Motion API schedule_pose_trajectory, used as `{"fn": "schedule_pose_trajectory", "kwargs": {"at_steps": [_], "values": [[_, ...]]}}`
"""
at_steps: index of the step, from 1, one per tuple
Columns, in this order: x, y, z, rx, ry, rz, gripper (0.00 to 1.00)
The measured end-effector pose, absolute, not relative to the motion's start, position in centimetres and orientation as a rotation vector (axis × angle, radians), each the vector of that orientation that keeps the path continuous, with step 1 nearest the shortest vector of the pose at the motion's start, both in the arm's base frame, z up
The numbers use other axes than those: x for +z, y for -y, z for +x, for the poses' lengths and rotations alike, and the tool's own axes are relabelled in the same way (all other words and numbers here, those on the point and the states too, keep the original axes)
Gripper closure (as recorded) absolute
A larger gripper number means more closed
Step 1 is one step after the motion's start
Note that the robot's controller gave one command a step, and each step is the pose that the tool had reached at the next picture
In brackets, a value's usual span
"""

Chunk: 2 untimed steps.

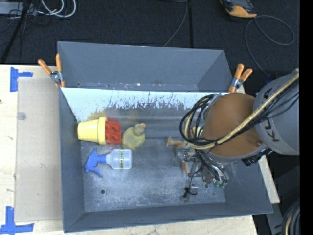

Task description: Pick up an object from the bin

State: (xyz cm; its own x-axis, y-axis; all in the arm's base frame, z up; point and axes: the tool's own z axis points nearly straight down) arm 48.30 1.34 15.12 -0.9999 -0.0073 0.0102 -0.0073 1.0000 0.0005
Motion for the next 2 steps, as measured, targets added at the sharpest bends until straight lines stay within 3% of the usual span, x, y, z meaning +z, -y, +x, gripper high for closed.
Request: {"fn": "schedule_pose_trajectory", "kwargs": {"at_steps": [1, 2], "values": [[15.5, -1.3, 48.5, -0.001, 3.139, 0.011, 0.00], [11.7, -4.5, 49.9, 0.001, 3.141, -0.001, 0.00]]}}
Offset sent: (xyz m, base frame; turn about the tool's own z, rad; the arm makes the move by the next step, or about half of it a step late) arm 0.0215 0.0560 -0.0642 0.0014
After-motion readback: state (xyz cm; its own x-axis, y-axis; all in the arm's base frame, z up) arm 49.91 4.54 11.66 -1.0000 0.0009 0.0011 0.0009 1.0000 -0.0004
